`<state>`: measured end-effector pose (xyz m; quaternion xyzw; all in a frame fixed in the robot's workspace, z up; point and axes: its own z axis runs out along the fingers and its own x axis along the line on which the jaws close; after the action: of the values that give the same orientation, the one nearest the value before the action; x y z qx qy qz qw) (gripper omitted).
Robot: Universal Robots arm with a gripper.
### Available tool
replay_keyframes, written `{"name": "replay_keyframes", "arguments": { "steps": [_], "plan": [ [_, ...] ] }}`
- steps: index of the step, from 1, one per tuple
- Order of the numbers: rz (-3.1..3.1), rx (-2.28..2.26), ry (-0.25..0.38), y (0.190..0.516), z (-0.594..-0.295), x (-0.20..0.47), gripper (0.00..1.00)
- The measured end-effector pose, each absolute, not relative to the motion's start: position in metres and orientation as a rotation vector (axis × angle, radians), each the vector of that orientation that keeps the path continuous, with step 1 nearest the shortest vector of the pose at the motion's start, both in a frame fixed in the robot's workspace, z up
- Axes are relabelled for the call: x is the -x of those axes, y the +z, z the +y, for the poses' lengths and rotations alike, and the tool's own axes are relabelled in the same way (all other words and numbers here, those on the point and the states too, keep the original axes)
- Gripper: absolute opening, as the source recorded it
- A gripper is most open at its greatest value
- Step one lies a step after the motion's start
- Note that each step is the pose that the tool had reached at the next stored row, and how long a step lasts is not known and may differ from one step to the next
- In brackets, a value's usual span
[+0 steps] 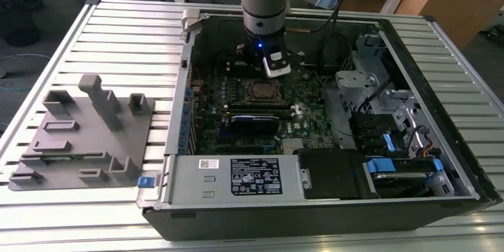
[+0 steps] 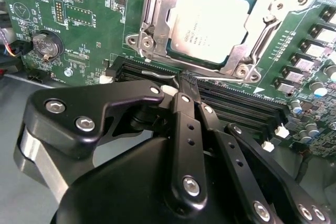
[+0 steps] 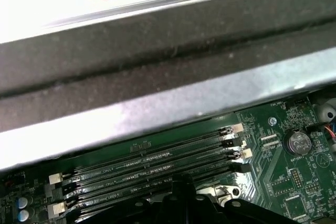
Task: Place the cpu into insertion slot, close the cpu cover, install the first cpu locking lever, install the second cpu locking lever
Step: 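Install the first cpu locking lever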
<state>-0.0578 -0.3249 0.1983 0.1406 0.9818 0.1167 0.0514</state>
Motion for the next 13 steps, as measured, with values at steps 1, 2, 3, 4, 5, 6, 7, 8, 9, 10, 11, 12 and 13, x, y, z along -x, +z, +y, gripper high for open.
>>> {"name": "replay_keyframes", "arguments": {
  "steps": [1, 2, 3, 4, 5, 6, 7, 8, 9, 10, 11, 12, 13],
  "plan": [
    [2.987, -0.428, 0.355, 0.1983, -0.3246, 0.0577, 0.11],
    [2.987, -0.428, 0.355, 0.1982, -0.3243, 0.0576, 0.11],
    [2.987, -0.428, 0.355, 0.1982, -0.324, 0.0575, 0.11],
    [2.987, -0.428, 0.353, 0.1982, -0.3237, 0.0574, 0.11],
    [2.987, -0.428, 0.351, 0.1982, -0.3234, 0.0573, 0.11],
    [2.988, -0.427, 0.348, 0.1982, -0.3234, 0.0573, 0.11],
    [2.988, -0.427, 0.344, 0.1981, -0.3234, 0.0573, 0.11],
    [2.988, -0.427, 0.339, 0.1981, -0.3234, 0.0573, 0.11],
    [2.988, -0.427, 0.335, 0.1981, -0.3234, 0.0573, 0.11],
    [2.988, -0.426, 0.33, 0.198, -0.3234, 0.0573, 0.11],
    [2.988, -0.426, 0.326, 0.1979, -0.3234, 0.0573, 0.11],
    [2.988, -0.426, 0.323, 0.1978, -0.3234, 0.0572, 0.11],
    [2.988, -0.426, 0.32, 0.1976, -0.3234, 0.0572, 0.11]
  ]
}}
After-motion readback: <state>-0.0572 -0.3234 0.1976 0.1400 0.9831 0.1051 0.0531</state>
